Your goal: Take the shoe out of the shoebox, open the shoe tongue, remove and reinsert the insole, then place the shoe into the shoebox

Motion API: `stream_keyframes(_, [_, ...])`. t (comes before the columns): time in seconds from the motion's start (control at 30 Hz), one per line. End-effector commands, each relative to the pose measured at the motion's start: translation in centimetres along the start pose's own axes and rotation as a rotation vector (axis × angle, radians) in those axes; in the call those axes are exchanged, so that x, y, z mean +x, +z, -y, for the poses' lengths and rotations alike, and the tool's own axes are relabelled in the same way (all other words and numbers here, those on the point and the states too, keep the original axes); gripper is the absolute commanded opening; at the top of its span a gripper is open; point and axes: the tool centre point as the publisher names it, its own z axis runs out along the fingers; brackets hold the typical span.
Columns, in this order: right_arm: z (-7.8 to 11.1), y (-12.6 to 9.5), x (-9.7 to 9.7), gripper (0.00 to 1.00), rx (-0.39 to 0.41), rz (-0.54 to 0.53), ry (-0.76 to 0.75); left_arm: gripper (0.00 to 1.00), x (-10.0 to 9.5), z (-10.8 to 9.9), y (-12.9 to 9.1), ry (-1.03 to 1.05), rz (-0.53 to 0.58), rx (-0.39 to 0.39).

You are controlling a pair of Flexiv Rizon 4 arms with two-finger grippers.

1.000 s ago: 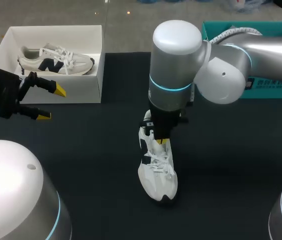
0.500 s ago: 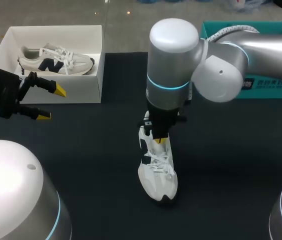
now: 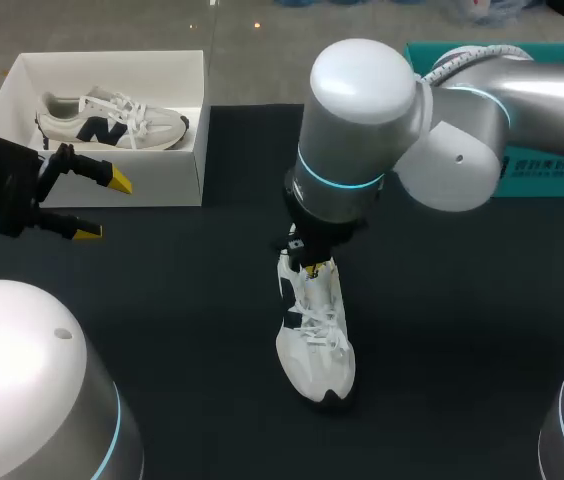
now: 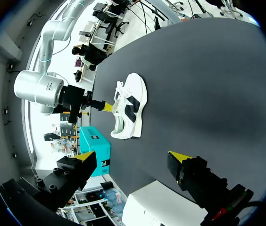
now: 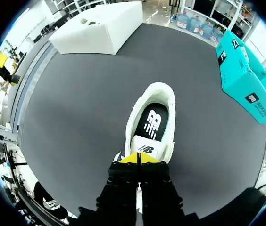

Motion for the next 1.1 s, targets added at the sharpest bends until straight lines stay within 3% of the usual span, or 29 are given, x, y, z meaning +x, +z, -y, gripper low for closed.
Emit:
stream_keyframes(0.03, [1.1, 0.2, -0.7, 0.00, -0.002, -0.208, -0.432, 1.00, -0.1, 0.0, 0.0, -0.001, -0.005, -0.001])
stream_keyframes(0.47, [1.1, 0.2, -0.7, 0.00, -0.002, -0.208, -0.432, 1.00, -0.1, 0.0, 0.0, -0.001, -0.005, -0.001])
stream_keyframes(0.53, [0.4, -0.4, 0.0, 0.00, 0.000, -0.113, -0.604, 1.00, -0.1, 0.0, 0.0, -0.001, -0.005, -0.001])
stream_keyframes(0.87, [-1.2, -1.8, 0.5, 0.00, -0.053, -0.045, -1.228, 1.00, -0.1, 0.0, 0.0, -0.001, -0.005, -0.001])
stream_keyframes(0.93, [-1.5, -1.8, 0.3, 0.00, -0.017, 0.003, -1.208, 1.00, -0.1, 0.0, 0.0, -0.001, -0.005, -0.001])
stream_keyframes(1.1, [-1.5, -1.8, 0.3, 0.00, -0.017, 0.003, -1.208, 1.00, -0.1, 0.0, 0.0, -0.001, -0.005, -0.001])
